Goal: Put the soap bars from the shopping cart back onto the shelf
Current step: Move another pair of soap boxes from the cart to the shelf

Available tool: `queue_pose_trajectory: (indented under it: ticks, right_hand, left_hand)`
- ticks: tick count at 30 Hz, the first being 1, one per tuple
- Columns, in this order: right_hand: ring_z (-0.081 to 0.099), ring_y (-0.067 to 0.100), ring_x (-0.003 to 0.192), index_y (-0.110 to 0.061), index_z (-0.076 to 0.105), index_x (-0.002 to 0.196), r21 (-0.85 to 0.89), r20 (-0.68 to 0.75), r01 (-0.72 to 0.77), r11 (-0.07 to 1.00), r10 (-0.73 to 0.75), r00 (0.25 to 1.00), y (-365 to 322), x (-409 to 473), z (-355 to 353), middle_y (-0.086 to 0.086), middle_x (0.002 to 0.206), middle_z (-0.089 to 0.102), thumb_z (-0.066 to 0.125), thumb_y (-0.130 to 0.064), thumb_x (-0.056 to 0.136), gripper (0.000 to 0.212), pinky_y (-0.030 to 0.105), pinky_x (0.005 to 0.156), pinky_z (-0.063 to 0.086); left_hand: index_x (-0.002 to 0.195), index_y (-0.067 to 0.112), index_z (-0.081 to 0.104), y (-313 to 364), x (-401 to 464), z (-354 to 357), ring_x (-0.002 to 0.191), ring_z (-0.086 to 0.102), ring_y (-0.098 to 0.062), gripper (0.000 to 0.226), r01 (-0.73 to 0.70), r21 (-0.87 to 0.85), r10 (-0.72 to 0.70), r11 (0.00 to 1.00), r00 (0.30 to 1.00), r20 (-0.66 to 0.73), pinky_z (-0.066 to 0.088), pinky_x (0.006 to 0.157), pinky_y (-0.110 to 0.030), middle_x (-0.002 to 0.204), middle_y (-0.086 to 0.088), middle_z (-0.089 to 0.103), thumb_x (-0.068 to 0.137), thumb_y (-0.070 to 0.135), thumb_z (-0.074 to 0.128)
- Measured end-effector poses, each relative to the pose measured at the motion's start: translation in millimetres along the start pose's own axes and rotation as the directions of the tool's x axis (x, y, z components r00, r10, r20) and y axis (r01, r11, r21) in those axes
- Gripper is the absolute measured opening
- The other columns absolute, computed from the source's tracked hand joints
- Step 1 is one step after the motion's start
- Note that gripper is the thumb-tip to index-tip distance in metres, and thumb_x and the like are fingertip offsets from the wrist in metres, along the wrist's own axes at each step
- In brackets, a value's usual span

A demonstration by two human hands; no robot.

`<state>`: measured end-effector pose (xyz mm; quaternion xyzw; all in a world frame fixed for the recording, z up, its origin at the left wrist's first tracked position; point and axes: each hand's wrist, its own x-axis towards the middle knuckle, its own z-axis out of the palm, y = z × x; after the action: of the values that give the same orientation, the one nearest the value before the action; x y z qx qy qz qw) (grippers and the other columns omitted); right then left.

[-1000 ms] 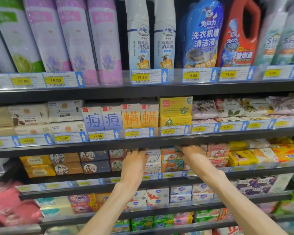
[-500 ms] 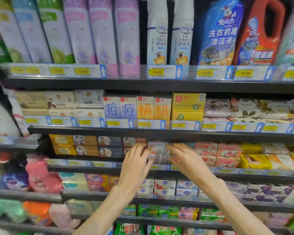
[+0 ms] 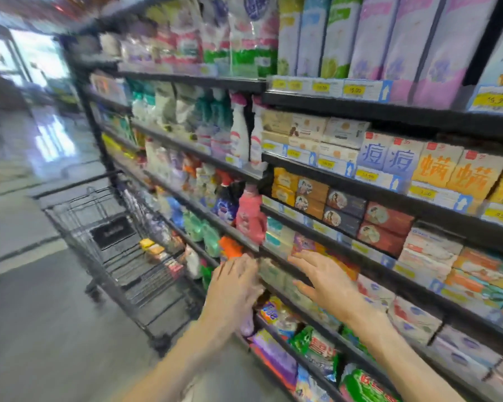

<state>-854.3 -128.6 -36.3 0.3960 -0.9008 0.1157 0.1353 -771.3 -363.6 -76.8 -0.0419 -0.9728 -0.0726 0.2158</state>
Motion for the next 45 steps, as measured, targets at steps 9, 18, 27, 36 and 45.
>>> queue_pose_trajectory:
  ticks: [9, 18, 27, 36, 45]
  right_hand:
    - [0.068, 0.028, 0.1, -0.014, 0.062, 0.126, 0.174, 0.086, 0.347, 0.921, -0.366, 0.927, -178, 138, 61, 0.006, 0.118, 0.068, 0.071, -0.037, 0.079, 0.053, 0.037, 0.08, 0.058]
    - [0.056, 0.025, 0.119, -0.022, 0.043, 0.146, 0.206, 0.108, 0.552, 0.808, -0.579, 0.808, -388, 267, 131, 0.002, 0.137, 0.055, 0.062, -0.039, 0.09, 0.062, 0.039, 0.097, 0.048]
    - [0.045, 0.018, 0.131, -0.029, 0.03, 0.151, 0.277, 0.125, 0.597, 0.753, -0.644, 0.754, -523, 379, 188, -0.005, 0.148, 0.043, 0.057, -0.04, 0.094, 0.064, 0.031, 0.105, 0.04]
    - [0.049, 0.016, 0.125, -0.03, 0.03, 0.15, 0.308, 0.126, 0.585, 0.75, -0.642, 0.756, -559, 530, 264, -0.007, 0.146, 0.044, 0.053, -0.048, 0.095, 0.062, 0.033, 0.101, 0.044]
    - [0.052, 0.018, 0.123, -0.031, 0.032, 0.148, 0.269, 0.151, 0.528, 0.805, -0.577, 0.802, -560, 708, 317, -0.006, 0.144, 0.047, 0.051, -0.052, 0.094, 0.061, 0.036, 0.099, 0.047]
  left_hand:
    - [0.131, 0.023, 0.056, -174, -122, -82, 0.123, 0.051, -0.023, 0.051, 0.372, 0.14, -0.361, 0.918, 0.927, -0.099, 0.043, 0.101, -0.037, 0.131, 0.003, 0.055, 0.088, 0.05, 0.056]
    - [0.124, 0.022, 0.06, -361, -227, -147, 0.113, 0.06, -0.025, 0.052, 0.557, 0.208, -0.528, 0.804, 0.829, -0.182, 0.052, 0.089, -0.038, 0.123, -0.003, 0.062, 0.088, 0.056, 0.046]
    - [0.13, 0.019, 0.059, -514, -264, -177, 0.119, 0.057, -0.027, 0.056, 0.667, 0.196, -0.649, 0.719, 0.745, -0.157, 0.05, 0.097, -0.042, 0.13, -0.008, 0.059, 0.091, 0.057, 0.042]
    - [0.134, 0.02, 0.056, -670, -185, -164, 0.122, 0.055, -0.028, 0.063, 0.674, 0.227, -0.668, 0.703, 0.735, -0.117, 0.05, 0.095, -0.043, 0.134, -0.009, 0.058, 0.09, 0.06, 0.034]
    - [0.137, 0.022, 0.052, -832, -66, -147, 0.125, 0.053, -0.026, 0.064, 0.619, 0.247, -0.621, 0.746, 0.78, -0.08, 0.049, 0.096, -0.043, 0.136, -0.005, 0.055, 0.091, 0.062, 0.034]
